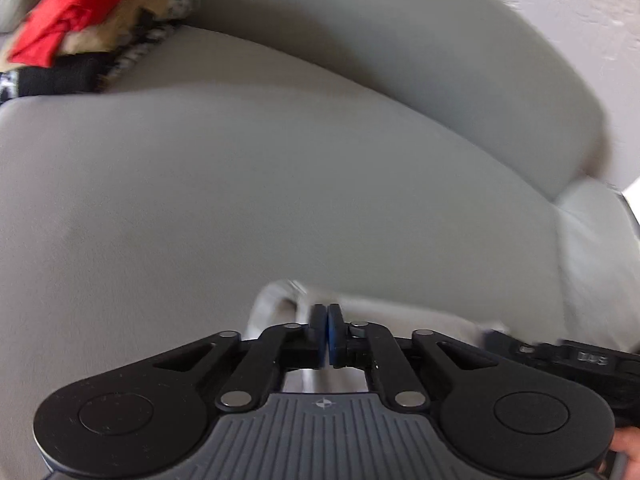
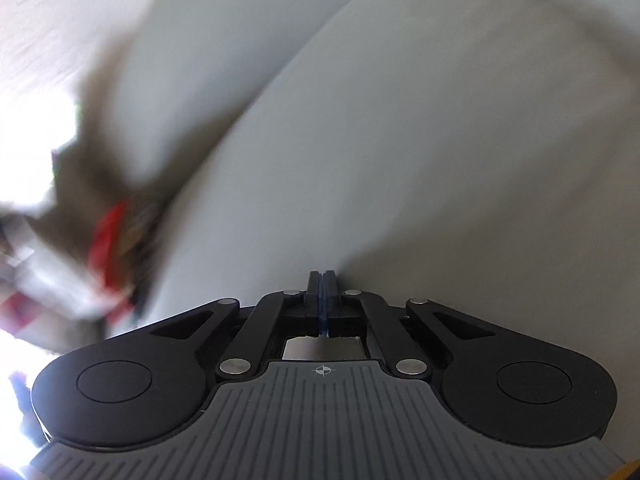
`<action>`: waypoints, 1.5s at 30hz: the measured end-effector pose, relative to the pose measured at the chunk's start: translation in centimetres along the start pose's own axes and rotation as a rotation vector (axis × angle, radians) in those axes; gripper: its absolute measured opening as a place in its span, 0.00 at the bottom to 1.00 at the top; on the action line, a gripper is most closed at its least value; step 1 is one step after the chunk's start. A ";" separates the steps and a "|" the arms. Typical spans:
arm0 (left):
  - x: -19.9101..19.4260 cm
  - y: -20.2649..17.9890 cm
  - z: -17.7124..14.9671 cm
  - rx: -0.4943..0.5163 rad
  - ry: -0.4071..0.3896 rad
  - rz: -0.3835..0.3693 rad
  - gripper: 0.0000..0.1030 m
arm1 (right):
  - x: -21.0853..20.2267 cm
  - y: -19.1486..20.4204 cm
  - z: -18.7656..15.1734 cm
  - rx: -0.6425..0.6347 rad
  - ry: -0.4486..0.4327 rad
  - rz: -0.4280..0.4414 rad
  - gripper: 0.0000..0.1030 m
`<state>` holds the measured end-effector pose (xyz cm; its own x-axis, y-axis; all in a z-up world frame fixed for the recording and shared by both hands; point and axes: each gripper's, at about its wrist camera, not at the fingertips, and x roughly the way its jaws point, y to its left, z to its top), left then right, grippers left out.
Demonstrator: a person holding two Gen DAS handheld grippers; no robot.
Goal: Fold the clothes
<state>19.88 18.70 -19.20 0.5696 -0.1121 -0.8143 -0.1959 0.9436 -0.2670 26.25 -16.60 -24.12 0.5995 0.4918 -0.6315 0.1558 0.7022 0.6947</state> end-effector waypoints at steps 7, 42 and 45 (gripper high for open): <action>-6.2 -0.2 -2.1 0.028 -0.043 0.131 0.40 | -8.3 0.2 -1.7 -0.079 0.088 -0.005 0.43; -11.1 -6.8 -7.9 0.102 -0.084 -0.272 0.06 | -17.8 9.9 -10.5 -0.455 -0.082 0.131 0.06; -18.4 -10.4 -11.1 0.243 -0.302 -0.286 0.06 | -25.3 10.1 -11.3 -0.409 -0.206 0.193 0.06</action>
<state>2.52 7.51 -7.18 0.7868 -0.3166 -0.5299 0.1742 0.9375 -0.3014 3.77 -16.09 -4.97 0.7363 0.5498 -0.3944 -0.2697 0.7731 0.5741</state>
